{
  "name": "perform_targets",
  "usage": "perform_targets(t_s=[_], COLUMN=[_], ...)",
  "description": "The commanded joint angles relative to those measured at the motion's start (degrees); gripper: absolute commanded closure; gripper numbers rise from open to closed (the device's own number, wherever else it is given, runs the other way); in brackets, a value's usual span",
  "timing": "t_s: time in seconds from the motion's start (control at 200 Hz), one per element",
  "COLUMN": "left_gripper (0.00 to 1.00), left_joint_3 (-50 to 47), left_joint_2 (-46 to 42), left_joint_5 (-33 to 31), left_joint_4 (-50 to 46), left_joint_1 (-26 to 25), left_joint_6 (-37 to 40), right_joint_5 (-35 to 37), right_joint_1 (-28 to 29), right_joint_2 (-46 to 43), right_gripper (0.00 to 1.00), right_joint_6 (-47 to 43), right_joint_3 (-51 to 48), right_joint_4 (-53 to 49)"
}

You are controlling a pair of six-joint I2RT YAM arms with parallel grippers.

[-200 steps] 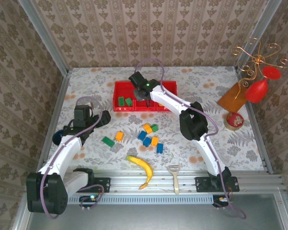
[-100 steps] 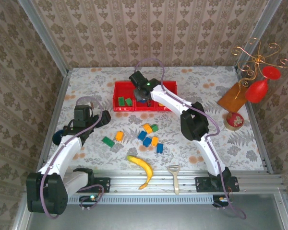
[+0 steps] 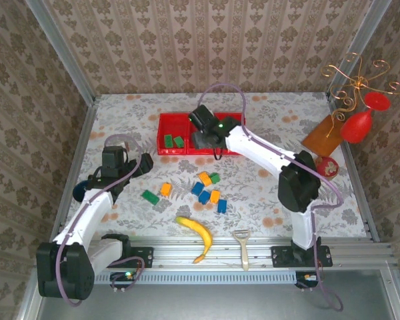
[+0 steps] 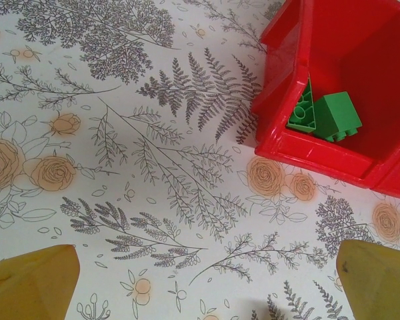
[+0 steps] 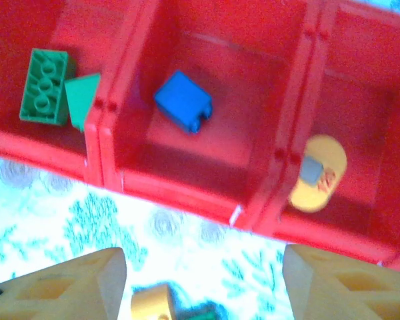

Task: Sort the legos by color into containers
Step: Place the lego in the container, then pick up the lego from the bottom-center of the table.

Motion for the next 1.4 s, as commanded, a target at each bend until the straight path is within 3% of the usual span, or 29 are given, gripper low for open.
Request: perform_targets(t_s=[0.0, 0.34, 0.565, 1.055, 1.395], left_gripper=[0.00, 0.00, 0.00, 0.00, 0.00], left_joint_3=[-0.27, -0.80, -0.82, -0.71, -0.62], left_joint_2=[-1.05, -1.41, -1.25, -0.49, 0.32], left_joint_5=[-0.14, -0.45, -0.30, -0.20, 0.17], left_joint_4=[-0.77, -0.43, 0.15, 0.69, 1.13], left_joint_1=[0.54, 0.63, 0.67, 0.67, 0.67], left_joint_6=[-0.70, -1.09, -1.55, -1.73, -1.95], right_joint_5=[-0.19, 1.72, 0.90, -3.36, -6.64], right_joint_1=[0.80, 3.01, 4.79, 12.14, 15.49], right_joint_2=[-6.43, -19.77, -24.96, -26.45, -26.03], right_gripper=[0.34, 0.25, 0.18, 0.13, 0.14], right_joint_6=[5.13, 13.85, 18.20, 24.93, 28.60], right_joint_3=[-7.16, -25.32, -31.77, -36.71, -41.00], right_joint_4=[0.73, -3.41, -5.78, -12.24, -9.84])
